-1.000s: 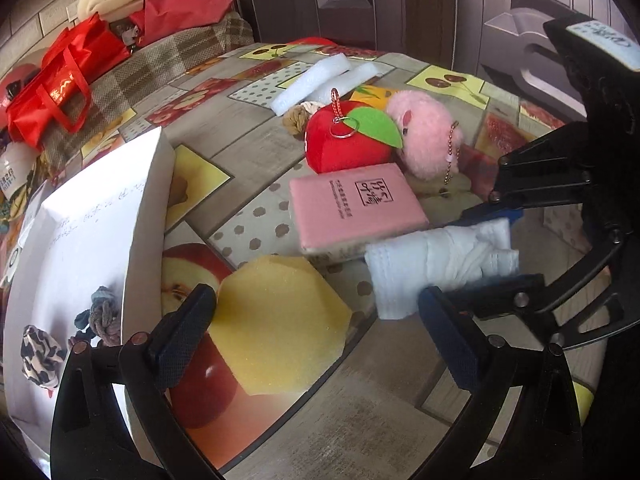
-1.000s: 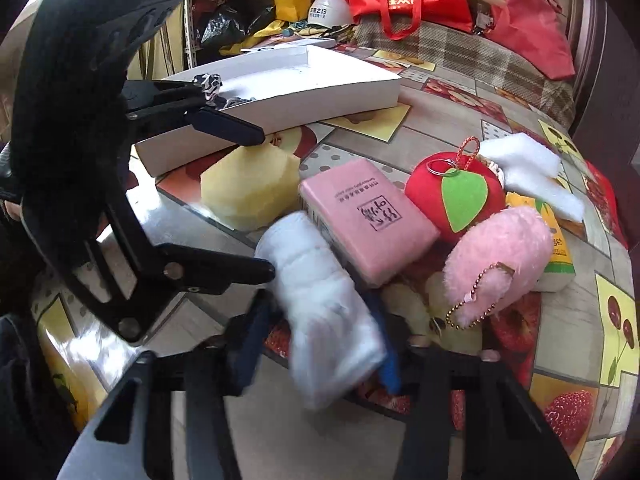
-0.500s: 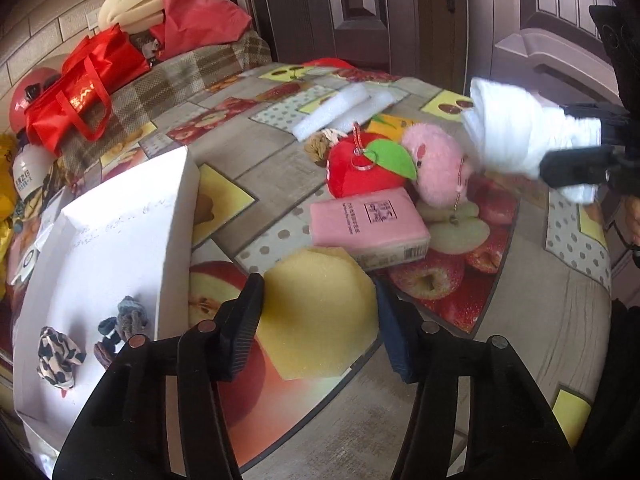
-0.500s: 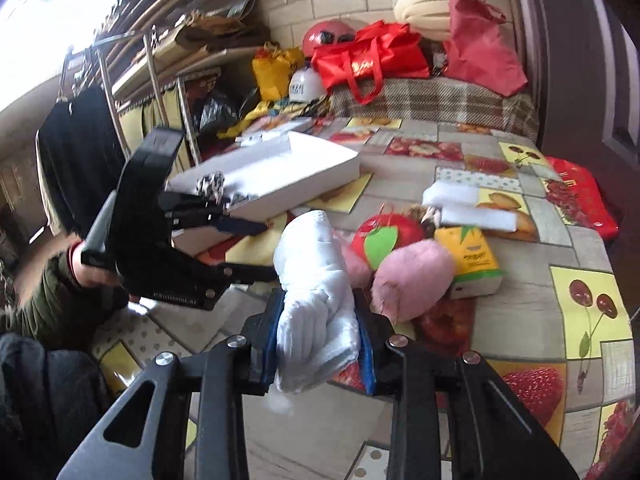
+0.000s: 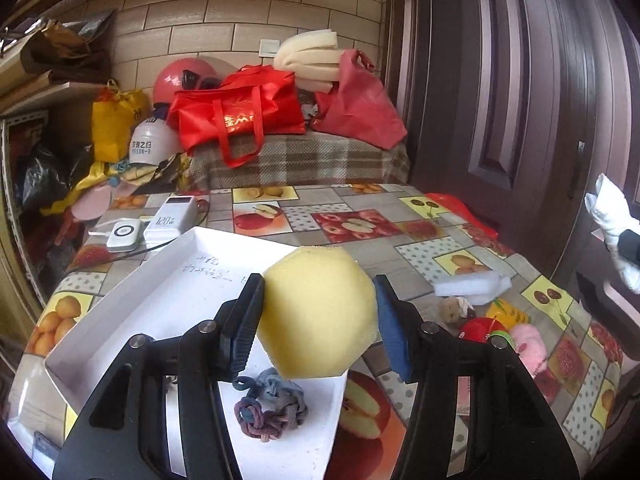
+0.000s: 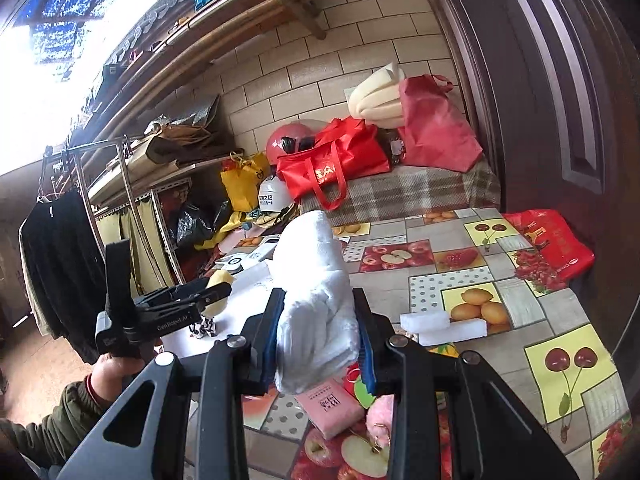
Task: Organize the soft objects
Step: 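Carry the sponge with the left tool while the right tool carries the white cloth to the box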
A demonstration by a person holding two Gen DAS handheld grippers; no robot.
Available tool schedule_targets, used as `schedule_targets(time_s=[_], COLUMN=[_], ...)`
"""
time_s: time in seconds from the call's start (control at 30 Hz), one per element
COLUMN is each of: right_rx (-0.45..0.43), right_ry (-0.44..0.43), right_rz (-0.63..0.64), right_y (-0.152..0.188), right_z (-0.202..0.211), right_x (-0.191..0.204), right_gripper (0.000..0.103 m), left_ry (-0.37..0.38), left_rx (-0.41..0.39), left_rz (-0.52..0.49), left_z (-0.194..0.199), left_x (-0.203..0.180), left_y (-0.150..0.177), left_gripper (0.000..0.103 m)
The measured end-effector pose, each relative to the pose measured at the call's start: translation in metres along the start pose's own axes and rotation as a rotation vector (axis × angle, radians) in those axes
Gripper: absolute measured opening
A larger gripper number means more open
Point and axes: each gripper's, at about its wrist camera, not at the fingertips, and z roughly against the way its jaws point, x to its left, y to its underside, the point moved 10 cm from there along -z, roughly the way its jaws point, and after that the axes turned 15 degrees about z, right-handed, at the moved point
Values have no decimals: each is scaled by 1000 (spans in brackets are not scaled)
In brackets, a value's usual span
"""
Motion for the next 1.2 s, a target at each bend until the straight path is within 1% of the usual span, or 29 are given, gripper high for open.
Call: schedule_targets(time_s=[0.17, 0.37, 0.73, 0.93, 1.07, 1.2], right_rx=[29, 62, 117, 206, 245, 266], right_ry=[-21, -74, -141, -198, -199, -205], right_rz=[-4, -4, 65, 26, 23, 12], right_y=[-5, -14, -24, -11, 1, 10], right_z=[-20, -47, -92, -128, -145, -155], right_x=[10, 31, 84, 97, 103, 107], right_gripper=[32, 31, 31, 31, 32, 31], left_ry=[-65, -103, -143, -151, -156, -154], left_rx=[-21, -17, -18, -3, 3, 10], left_rz=[-12, 48, 159, 202, 226, 252], left_z=[2, -2, -3, -6, -7, -9], left_x=[12, 37, 77, 90, 96, 101], left_y=[2, -2, -10, -9, -9, -8], left_gripper=[55, 55, 55, 55, 55, 55])
